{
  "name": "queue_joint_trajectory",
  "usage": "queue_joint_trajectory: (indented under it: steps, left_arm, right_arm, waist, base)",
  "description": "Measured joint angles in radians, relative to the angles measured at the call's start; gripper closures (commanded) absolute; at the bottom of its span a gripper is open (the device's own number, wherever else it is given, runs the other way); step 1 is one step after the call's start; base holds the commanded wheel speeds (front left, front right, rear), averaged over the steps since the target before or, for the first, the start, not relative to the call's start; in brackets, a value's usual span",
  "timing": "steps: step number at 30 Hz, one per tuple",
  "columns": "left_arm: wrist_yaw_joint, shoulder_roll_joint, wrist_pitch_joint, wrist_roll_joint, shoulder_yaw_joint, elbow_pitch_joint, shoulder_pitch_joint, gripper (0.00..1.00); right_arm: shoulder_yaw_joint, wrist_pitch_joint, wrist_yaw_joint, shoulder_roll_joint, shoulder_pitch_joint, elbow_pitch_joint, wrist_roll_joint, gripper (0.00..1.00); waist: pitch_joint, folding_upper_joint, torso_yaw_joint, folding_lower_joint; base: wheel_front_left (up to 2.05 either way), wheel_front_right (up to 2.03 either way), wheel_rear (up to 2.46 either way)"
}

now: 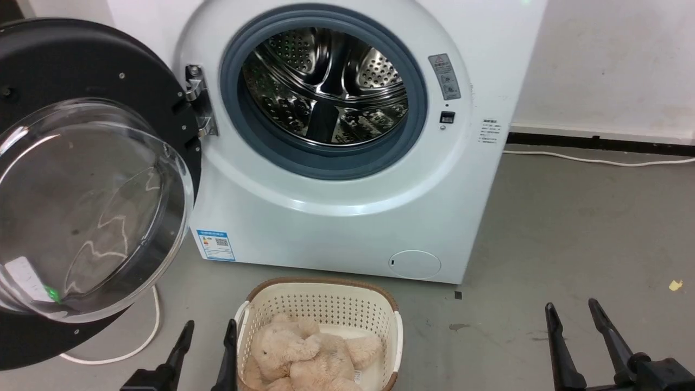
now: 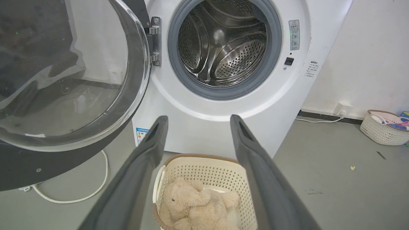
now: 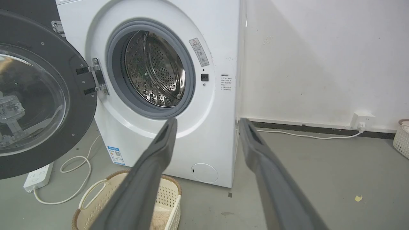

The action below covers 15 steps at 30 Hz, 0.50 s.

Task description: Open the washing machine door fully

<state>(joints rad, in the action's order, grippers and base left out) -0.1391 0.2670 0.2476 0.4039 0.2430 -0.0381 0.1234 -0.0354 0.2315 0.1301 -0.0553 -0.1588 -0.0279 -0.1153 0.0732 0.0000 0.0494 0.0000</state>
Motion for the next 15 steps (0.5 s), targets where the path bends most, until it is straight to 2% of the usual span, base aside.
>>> queue_joint_trajectory:
  steps: [15]
  left_arm:
    - [-0.007, -0.005, 0.008, -0.052, 0.008, 0.005, 0.000, 0.00]
  right_arm:
    - [0.011, 0.004, 0.000, 0.001, -0.001, 0.042, -0.018, 0.00]
  waist:
    - [-0.004, 0.0000, -0.014, 0.0001]
  base:
    - [0.00, 0.00, 0.00]
